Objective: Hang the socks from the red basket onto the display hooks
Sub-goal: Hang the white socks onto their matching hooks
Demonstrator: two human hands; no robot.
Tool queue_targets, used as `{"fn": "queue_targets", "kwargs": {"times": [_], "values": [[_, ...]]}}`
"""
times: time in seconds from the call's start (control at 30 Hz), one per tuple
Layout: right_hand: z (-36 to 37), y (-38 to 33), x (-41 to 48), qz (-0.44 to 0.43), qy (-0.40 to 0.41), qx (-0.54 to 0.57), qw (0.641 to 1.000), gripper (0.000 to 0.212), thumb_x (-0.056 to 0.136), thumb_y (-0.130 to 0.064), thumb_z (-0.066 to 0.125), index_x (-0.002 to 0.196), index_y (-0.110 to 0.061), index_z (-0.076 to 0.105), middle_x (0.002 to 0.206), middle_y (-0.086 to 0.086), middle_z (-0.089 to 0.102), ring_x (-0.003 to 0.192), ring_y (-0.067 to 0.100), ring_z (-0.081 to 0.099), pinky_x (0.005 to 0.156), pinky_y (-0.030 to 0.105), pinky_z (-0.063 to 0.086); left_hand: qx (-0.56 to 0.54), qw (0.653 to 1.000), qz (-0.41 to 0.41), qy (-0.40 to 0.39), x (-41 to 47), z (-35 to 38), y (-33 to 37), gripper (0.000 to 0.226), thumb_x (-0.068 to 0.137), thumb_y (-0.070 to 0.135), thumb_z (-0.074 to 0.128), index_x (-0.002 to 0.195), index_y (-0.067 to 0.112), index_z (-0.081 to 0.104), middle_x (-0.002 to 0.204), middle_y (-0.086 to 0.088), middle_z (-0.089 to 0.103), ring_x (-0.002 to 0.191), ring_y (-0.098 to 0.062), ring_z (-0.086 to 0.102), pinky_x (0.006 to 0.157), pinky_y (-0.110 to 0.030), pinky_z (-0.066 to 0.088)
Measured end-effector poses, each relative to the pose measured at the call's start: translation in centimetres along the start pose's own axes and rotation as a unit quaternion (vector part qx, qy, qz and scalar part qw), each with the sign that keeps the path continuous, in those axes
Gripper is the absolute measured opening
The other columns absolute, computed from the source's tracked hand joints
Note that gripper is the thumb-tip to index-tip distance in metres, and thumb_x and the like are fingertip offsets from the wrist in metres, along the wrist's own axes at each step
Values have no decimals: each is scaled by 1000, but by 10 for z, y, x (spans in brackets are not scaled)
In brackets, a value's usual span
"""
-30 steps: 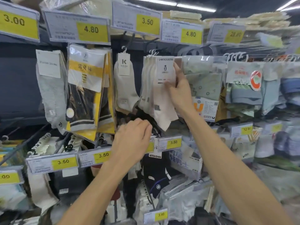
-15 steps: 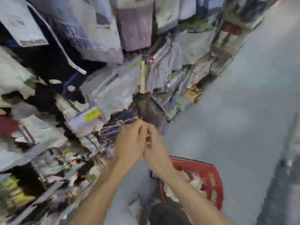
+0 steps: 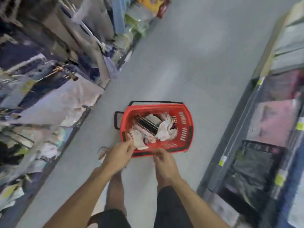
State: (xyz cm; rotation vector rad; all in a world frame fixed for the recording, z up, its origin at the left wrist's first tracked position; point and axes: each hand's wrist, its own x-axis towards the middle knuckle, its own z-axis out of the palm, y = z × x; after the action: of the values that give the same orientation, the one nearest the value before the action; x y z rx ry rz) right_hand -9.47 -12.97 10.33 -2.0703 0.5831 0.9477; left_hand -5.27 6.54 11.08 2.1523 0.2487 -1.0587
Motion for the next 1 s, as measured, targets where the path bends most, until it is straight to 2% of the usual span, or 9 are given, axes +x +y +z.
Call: {"fn": "queue_targets", "kwargs": {"times": [0.13, 0.33, 0.47, 0.53, 0.6, 0.7, 0.77, 0.9, 1.0], "values": [[-13, 75, 93, 87, 13, -9, 996, 23, 88, -12, 59, 110, -16, 65, 105, 0, 72, 102, 22, 66, 91, 39, 52, -35, 997, -64, -32, 86, 69, -13, 17, 99, 19, 52, 91, 25, 66, 97, -2, 74, 93, -25, 68, 86, -41, 54], [-24, 149, 267, 115, 47, -35, 992, 47, 91, -19, 62, 135, -7, 53, 126, 10, 64, 115, 27, 61, 88, 29, 43, -106, 985, -110, -75, 227, 189, -22, 24, 97, 17, 53, 78, 29, 63, 92, -4, 73, 94, -30, 69, 88, -41, 54], [-13, 187, 372, 140, 82, -44, 986, 40, 89, -24, 65, 120, 0, 57, 108, 11, 66, 100, 30, 64, 76, 29, 45, -84, 988, -112, -64, 315, 257, -26, 19, 97, 22, 49, 107, 22, 66, 108, -6, 71, 102, -30, 65, 91, -43, 52], [-2, 203, 411, 189, 82, -13, 978, 59, 86, -34, 70, 128, 2, 51, 123, 17, 61, 104, 32, 64, 86, 38, 53, -68, 990, -116, -53, 352, 282, -29, 30, 95, 19, 51, 124, 18, 57, 124, -11, 65, 110, -34, 62, 93, -46, 51], [11, 214, 434, 240, 72, 43, 967, 94, 80, -45, 76, 146, 0, 27, 145, 21, 43, 125, 38, 52, 103, 45, 46, -69, 988, -119, -63, 380, 302, -32, 52, 92, 22, 54, 142, 17, 43, 138, -13, 57, 118, -36, 59, 96, -45, 50], [31, 222, 451, 271, 100, 61, 956, 126, 70, -53, 82, 155, -8, 0, 157, 21, 19, 139, 40, 34, 109, 50, 34, -89, 983, -119, -107, 407, 327, -35, 67, 93, 28, 56, 154, 23, 28, 145, -14, 53, 129, -35, 54, 99, -37, 45], [45, 226, 457, 274, 152, 79, 946, 126, 68, -47, 85, 154, -12, 0, 155, 20, 18, 139, 39, 33, 109, 50, 33, -137, 976, -116, -127, 414, 340, -40, 54, 101, 20, 50, 153, 17, 33, 144, -15, 54, 129, -32, 56, 94, -33, 52], [61, 230, 458, 302, 279, 115, 905, 101, 70, -39, 82, 145, -18, 17, 142, 10, 29, 130, 32, 37, 99, 50, 37, -229, 952, -135, -153, 412, 351, -61, 43, 106, 22, 38, 147, 10, 45, 141, -19, 56, 101, -21, 68, 59, -18, 54], [63, 232, 459, 333, 329, 187, 864, 99, 71, -39, 83, 144, -15, 21, 143, 8, 29, 129, 30, 37, 97, 47, 38, -270, 942, -134, -148, 411, 349, -62, 44, 84, 35, 46, 121, 19, 64, 130, -18, 64, 87, -15, 66, 74, -34, 61]]}}
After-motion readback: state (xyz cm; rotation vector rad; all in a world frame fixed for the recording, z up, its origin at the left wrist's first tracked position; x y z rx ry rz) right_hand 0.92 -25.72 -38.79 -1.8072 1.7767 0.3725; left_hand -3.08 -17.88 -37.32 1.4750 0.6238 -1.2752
